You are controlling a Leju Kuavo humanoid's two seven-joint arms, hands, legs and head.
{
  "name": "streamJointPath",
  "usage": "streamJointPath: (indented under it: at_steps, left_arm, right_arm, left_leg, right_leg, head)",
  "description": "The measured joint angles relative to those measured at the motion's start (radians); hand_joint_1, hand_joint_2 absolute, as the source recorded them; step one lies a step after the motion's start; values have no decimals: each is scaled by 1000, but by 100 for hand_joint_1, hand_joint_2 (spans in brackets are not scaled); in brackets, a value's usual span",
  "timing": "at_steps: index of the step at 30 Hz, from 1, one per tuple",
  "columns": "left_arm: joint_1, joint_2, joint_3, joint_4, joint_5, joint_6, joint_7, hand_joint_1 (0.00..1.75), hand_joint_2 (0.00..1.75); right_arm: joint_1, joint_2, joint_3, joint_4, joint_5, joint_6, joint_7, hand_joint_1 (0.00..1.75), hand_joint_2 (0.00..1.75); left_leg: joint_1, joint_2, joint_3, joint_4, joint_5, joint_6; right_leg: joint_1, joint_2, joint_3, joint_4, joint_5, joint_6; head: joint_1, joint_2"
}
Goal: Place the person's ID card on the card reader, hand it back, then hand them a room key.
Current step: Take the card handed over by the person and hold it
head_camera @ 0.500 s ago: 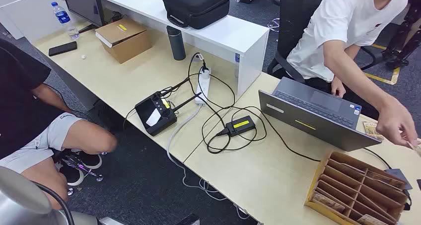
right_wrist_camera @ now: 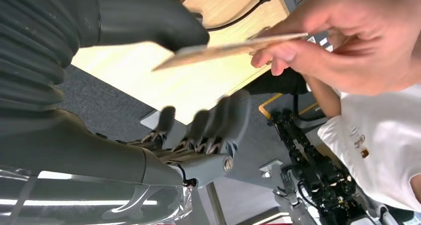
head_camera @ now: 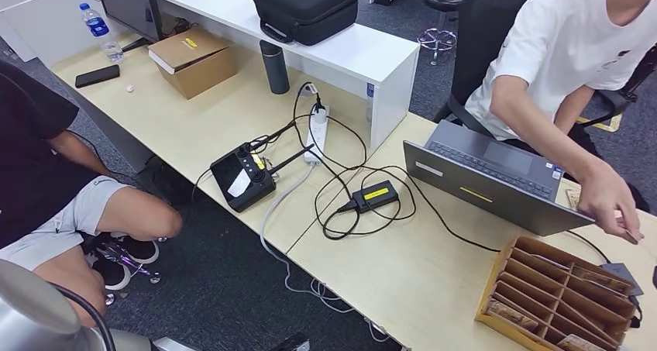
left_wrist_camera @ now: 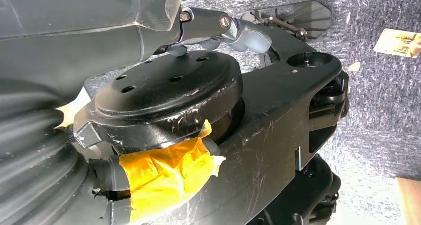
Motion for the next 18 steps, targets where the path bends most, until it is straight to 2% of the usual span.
streamJointPath:
  at_steps: [18]
  left_arm:
    - [1,9,1,0,1,-28,8,0,175]
  right_arm:
    - [16,0,0,-22,-29,6,-6,175,175]
  left_leg:
    - [0,0,0,0,0,0]
  right_leg:
    - [0,0,0,0,0,0]
  head:
    - [0,0]
